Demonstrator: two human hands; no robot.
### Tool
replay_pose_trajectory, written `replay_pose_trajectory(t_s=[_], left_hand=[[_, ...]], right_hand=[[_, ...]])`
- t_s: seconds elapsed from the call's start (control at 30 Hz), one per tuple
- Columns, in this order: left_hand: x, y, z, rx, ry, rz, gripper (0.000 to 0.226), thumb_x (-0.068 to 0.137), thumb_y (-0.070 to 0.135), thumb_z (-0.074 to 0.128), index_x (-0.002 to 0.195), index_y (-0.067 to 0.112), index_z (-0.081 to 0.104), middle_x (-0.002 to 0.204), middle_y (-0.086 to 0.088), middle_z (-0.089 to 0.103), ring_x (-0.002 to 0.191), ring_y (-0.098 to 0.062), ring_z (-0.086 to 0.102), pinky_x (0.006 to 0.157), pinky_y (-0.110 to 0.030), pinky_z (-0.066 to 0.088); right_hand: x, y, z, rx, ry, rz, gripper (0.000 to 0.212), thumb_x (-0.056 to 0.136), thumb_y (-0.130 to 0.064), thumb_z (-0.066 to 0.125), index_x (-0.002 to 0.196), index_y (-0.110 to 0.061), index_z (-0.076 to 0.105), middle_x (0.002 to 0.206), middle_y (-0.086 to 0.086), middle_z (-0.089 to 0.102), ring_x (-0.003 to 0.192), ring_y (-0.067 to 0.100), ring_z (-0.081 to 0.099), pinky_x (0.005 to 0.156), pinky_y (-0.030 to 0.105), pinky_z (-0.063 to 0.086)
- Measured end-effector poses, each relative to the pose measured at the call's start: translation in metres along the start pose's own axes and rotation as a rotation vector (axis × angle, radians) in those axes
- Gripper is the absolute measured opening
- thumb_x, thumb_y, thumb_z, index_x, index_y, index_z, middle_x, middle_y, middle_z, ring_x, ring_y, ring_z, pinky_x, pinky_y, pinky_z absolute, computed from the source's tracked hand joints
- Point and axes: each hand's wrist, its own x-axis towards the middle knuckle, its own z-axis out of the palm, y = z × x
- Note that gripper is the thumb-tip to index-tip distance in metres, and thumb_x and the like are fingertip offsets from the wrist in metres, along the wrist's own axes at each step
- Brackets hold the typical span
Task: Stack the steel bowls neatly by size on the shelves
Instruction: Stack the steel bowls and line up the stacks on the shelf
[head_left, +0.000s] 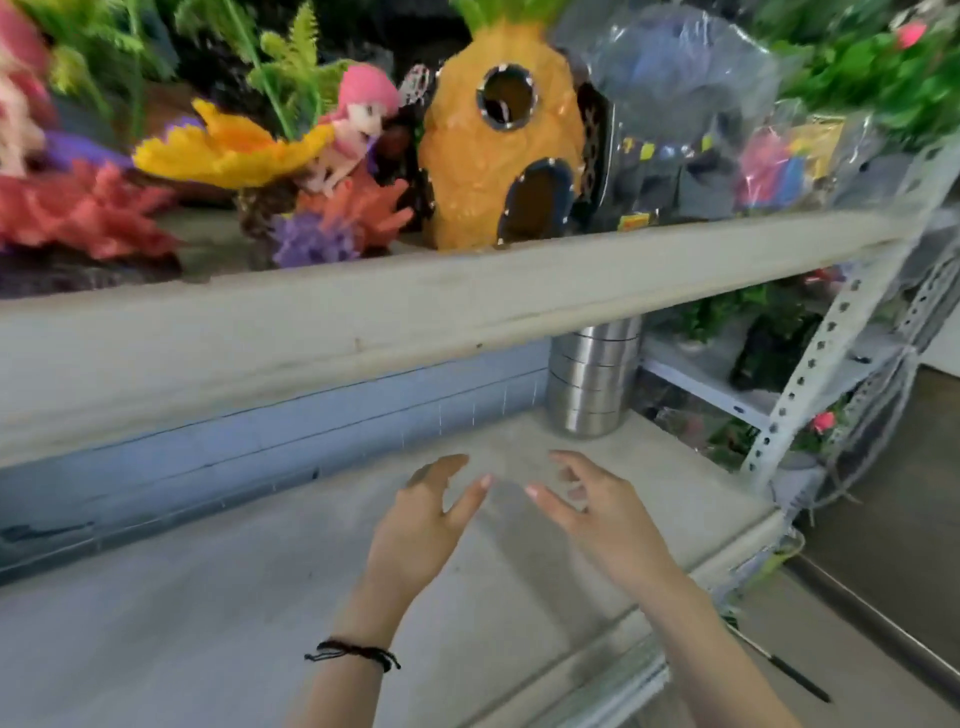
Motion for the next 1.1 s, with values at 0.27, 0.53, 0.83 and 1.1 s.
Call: replay_pose_trajectory(t_s=[0.27, 0.53, 0.83, 1.1], left_hand=[[0.1, 0.031, 0.092, -0.21, 0.129, -0.028, 0.058, 0.093, 0.051, 0.05, 0.145, 0.029, 0.037, 0.146, 0.007, 0.045, 0.134, -0.013, 0.044, 0.11, -0.033, 0.035], [0.173, 0.068, 0.165, -0.537, 0.249, -0.084, 0.081, 0.084, 0.064, 0.046, 0.152, 0.03, 0.019, 0.155, 0.008, 0.026, 0.143, -0.01, 0.024, 0.119, -0.036, 0.021], [0.198, 0.074, 0.196, -0.69, 0.325, -0.047, 0.071, 0.093, 0.045, 0.054, 0.149, 0.035, 0.011, 0.144, 0.023, 0.031, 0.132, 0.008, 0.033, 0.099, -0.002, 0.03], [0.196, 0.07, 0.198, -0.717, 0.309, 0.02, 0.069, 0.089, 0.046, 0.047, 0.149, 0.032, 0.017, 0.151, 0.013, 0.034, 0.135, 0.004, 0.037, 0.112, -0.021, 0.034]], right_hand=[[0.096, 0.088, -0.041, 0.175, 0.199, -0.052, 0.082, 0.082, -0.074, 0.052, 0.143, -0.02, 0.044, 0.134, 0.001, 0.06, 0.122, 0.019, 0.057, 0.102, 0.036, 0.044], [0.183, 0.134, -0.053, 0.397, 0.279, -0.236, 0.074, 0.084, -0.064, 0.05, 0.146, -0.027, 0.036, 0.14, -0.021, 0.044, 0.131, 0.005, 0.045, 0.114, 0.034, 0.036], [0.219, 0.151, -0.031, 0.667, 0.142, -0.279, 0.079, 0.089, -0.046, 0.053, 0.152, -0.024, 0.011, 0.144, -0.033, 0.02, 0.128, -0.031, 0.02, 0.104, -0.001, 0.022], [0.223, 0.156, -0.024, 0.753, 0.085, -0.295, 0.094, 0.079, -0.061, 0.065, 0.15, -0.04, 0.008, 0.161, -0.01, 0.019, 0.147, 0.002, 0.022, 0.122, 0.043, 0.024]])
